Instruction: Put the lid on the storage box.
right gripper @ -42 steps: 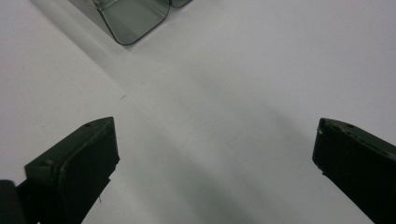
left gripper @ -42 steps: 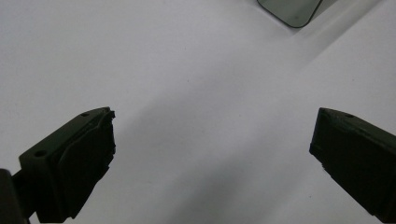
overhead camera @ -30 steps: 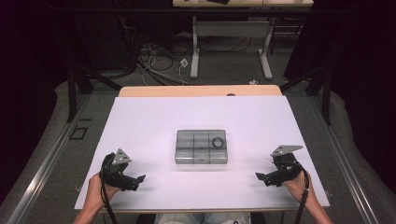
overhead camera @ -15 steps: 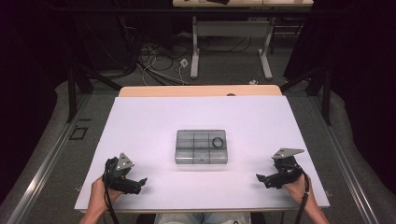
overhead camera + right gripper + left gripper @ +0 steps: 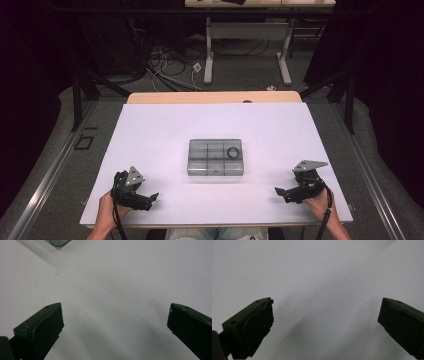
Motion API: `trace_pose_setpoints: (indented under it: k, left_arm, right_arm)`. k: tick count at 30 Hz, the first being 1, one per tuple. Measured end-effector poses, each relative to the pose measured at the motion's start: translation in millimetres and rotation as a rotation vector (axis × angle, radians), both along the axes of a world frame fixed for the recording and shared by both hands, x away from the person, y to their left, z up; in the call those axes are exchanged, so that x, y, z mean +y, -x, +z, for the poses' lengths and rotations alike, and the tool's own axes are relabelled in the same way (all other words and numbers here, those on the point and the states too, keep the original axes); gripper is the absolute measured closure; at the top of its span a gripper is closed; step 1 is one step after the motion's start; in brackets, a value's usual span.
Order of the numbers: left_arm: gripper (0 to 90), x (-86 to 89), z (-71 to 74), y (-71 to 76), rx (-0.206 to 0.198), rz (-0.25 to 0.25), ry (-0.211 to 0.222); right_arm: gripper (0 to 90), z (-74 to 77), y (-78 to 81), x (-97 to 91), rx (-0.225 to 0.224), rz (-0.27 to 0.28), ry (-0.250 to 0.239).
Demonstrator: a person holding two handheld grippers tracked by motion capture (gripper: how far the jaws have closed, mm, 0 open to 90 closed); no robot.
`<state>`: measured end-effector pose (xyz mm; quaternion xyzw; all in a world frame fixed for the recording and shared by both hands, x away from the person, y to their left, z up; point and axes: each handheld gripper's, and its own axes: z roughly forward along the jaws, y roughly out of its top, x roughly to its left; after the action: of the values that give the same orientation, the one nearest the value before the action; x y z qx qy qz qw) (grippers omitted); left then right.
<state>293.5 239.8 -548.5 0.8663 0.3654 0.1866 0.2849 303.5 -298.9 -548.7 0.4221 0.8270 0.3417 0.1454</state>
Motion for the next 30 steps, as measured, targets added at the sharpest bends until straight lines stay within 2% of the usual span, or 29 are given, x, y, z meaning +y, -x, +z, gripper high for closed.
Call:
trace_pose_setpoints:
  k: [8,10,16,18,27,30]
  left_arm:
    - [0.0,1.0,-1.0,0.1,0.000,-0.001,0.017]
    - [0.0,0.2,-1.0,0.7,0.005,-0.007,0.010]
    - [0.0,-0.5,-0.4,0.4,0.000,-0.016,0.014]
    - [0.0,-0.6,-0.8,-0.4,-0.014,-0.014,0.019]
    - [0.0,-2.9,-0.8,-1.9,-0.007,-0.014,0.029]
    - [0.0,-2.6,-1.5,-2.7,-0.008,-0.018,0.031]
  right_arm:
    - [0.0,-0.7,0.0,-1.3,-0.011,0.002,0.003]
    - [0.0,-0.8,0.1,-1.2,-0.009,0.001,0.005]
    - [0.0,-0.8,0.0,-2.1,-0.021,-0.003,-0.012]
    - [0.0,-1.5,-0.4,-1.8,-0.017,0.000,-0.018]
    - [0.0,-3.5,-2.5,-0.9,-0.018,0.020,-0.012]
    - [0.0,-3.5,-1.8,-0.8,-0.015,0.011,-0.016]
